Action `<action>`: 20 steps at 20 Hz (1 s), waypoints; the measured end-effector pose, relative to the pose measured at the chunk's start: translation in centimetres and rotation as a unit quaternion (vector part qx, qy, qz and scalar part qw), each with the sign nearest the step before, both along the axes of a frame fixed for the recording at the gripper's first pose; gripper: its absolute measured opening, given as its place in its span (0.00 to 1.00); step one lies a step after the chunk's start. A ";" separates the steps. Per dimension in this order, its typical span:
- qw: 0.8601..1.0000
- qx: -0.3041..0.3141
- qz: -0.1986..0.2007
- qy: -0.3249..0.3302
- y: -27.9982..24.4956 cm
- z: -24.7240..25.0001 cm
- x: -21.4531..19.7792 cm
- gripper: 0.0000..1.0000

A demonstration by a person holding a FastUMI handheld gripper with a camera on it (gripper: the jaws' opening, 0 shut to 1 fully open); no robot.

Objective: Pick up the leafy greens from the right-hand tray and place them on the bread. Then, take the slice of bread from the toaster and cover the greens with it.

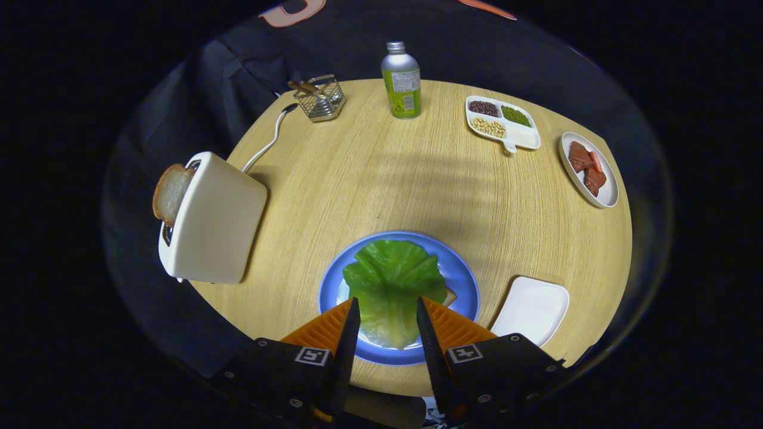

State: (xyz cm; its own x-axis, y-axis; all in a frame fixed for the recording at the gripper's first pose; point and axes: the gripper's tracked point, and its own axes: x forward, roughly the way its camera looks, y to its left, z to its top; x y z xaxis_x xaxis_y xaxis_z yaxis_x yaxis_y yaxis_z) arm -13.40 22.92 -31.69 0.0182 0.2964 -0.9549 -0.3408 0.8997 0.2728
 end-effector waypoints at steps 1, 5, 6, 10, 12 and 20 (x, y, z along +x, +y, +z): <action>1.000 0.003 0.001 -0.008 0.5 1.0 0.4 0.61; 0.999 0.020 0.014 -0.032 3.6 5.3 1.6 0.79; 0.999 0.026 0.015 -0.036 4.6 6.3 1.6 0.84; 0.998 0.045 0.017 -0.050 8.7 9.6 2.5 0.89; 0.997 0.051 0.022 -0.057 10.7 11.0 2.8 0.90; 0.995 0.067 0.048 -0.052 19.6 14.8 2.4 0.99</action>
